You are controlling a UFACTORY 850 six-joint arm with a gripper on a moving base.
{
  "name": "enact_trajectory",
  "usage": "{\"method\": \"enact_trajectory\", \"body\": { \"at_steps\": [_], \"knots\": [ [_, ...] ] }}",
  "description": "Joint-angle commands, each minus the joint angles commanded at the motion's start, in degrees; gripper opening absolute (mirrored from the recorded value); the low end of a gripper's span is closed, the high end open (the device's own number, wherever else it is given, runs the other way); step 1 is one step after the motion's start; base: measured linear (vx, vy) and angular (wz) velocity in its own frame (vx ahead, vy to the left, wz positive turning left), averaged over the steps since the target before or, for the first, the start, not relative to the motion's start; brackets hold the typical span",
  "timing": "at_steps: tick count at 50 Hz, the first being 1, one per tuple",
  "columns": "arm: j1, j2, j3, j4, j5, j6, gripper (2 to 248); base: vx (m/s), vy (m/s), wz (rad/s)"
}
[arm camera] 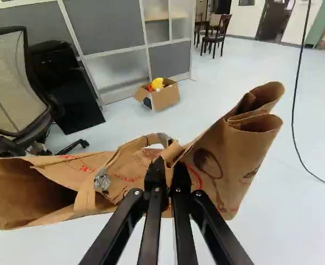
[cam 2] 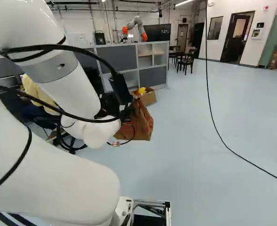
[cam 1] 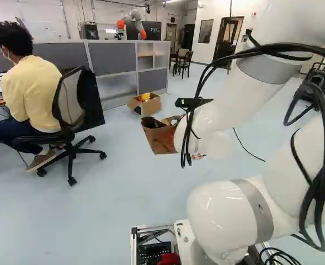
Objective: Pick up the grocery bag from the ground
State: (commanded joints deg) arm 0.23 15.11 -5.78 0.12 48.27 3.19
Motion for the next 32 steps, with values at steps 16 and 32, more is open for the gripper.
{"method": "enact_trajectory", "body": {
  "at_steps": [16, 32],
  "knots": [
    [-0.17, 0.68, 0.59, -0.09, 1.31, -2.41, 23, 0.000, 0.000, 0.000],
    [-0.23, 0.89, 0.78, -0.12, 1.73, -3.19, 23, 0.000, 0.000, 0.000]
  ]
}}
